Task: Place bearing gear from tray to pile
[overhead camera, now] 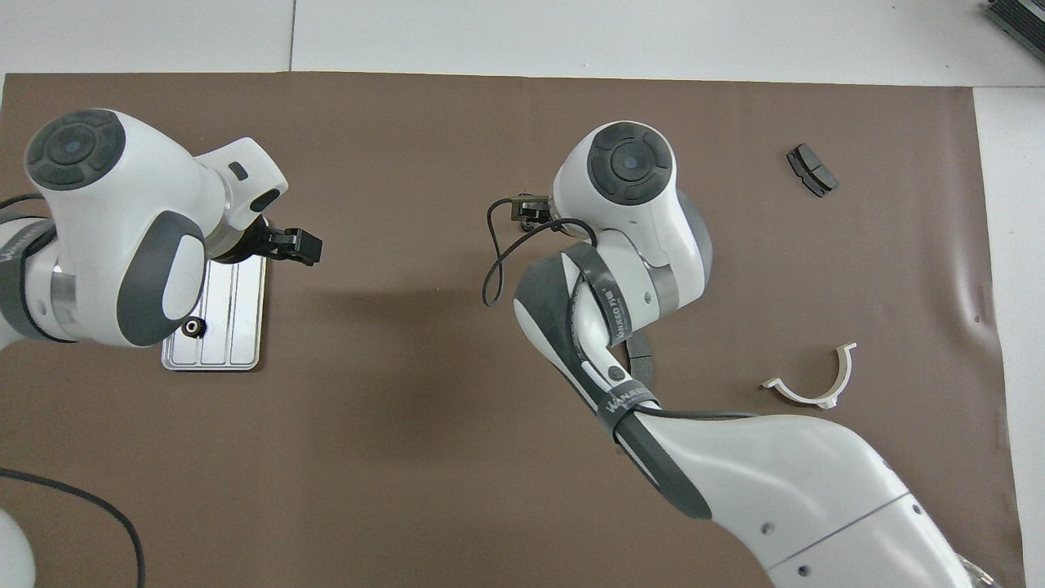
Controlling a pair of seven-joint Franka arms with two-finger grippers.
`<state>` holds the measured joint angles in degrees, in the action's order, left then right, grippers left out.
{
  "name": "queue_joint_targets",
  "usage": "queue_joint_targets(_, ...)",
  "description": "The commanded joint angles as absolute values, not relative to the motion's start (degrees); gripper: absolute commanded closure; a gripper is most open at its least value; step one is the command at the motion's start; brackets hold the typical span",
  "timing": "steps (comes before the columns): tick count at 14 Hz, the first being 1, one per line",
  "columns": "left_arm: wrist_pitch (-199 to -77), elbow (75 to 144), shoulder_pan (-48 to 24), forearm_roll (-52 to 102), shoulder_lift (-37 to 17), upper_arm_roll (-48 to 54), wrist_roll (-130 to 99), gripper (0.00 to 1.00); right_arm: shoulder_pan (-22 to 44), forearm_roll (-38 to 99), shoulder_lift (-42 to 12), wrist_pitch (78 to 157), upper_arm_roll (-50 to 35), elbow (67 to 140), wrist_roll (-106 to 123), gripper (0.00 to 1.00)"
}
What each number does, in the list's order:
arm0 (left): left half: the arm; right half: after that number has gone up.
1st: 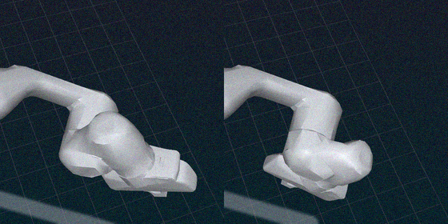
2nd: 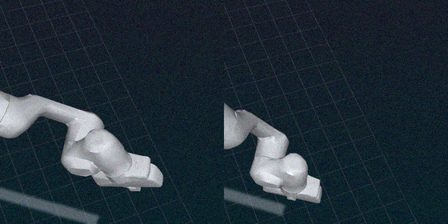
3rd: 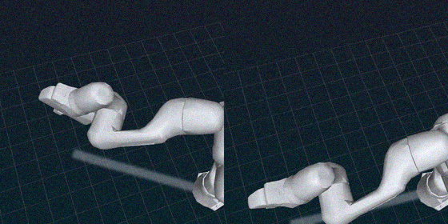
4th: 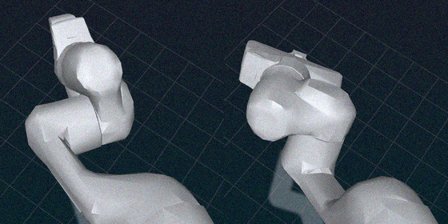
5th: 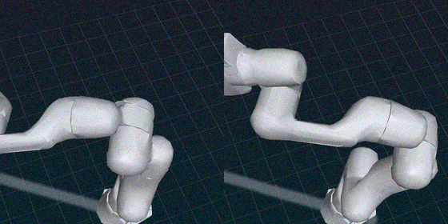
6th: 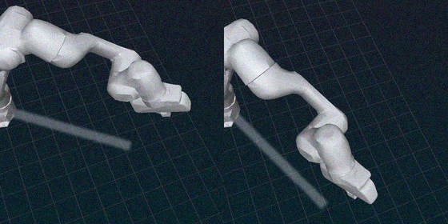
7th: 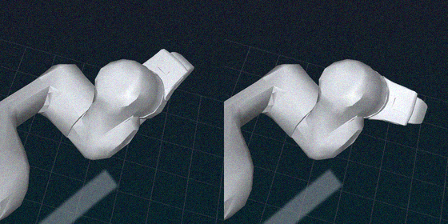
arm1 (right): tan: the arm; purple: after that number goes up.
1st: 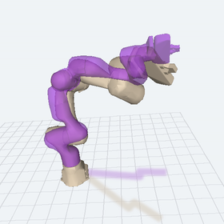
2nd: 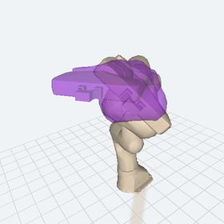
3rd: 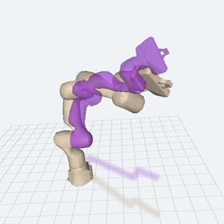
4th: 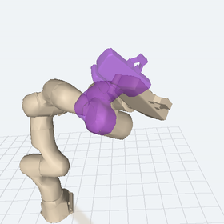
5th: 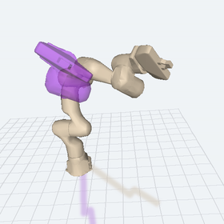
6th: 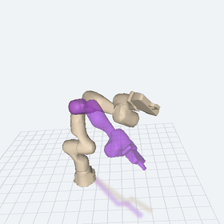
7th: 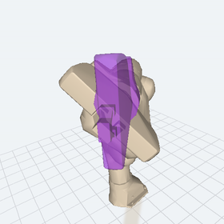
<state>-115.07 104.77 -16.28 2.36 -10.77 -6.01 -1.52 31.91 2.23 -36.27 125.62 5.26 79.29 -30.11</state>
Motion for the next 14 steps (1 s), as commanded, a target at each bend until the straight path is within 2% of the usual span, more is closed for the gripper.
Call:
queue_joint_targets(1, -112.07, 106.79, -11.62, 1.05, -8.09, -5.27, -1.06, 0.0, 32.17, 2.2, -42.36, 128.83, 5.27, 73.12, -30.94, 0.0)
queue_joint_targets(4, -109.43, 106.87, -7.31, 1.05, -7.3, -5.27, 1.48, 0.0, 32.34, -1.66, -44.46, 132.53, 5.27, 73.39, -30.24, 0.0)
queue_joint_targets(8, -112.39, 111.61, -5.27, 0.97, -5.72, -5.36, 1.76, 0.0, 33.22, -3.87, -45.0, 132.54, 5.1, 73.65, -29.27, 0.0)
queue_joint_targets(10, -116.96, 115.82, -3.44, 0.97, -4.22, -5.27, 1.76, 0.0, 33.4, -3.6, -44.83, 131.93, 4.92, 73.91, -29.18, 0.24)
queue_joint_targets(12, -123.02, 121.09, -2.9, 0.97, -2.64, -5.36, 2.11, 0.0, 33.4, -3.6, -44.39, 132.01, 4.92, 75.05, -28.04, 0.38)
queue_joint_targets(14, -126.46, 124.61, -2.46, 0.97, -1.5, -5.27, 2.02, 0.0, 33.49, -3.52, -44.3, 132.01, 4.92, 75.58, -27.95, 0.43)
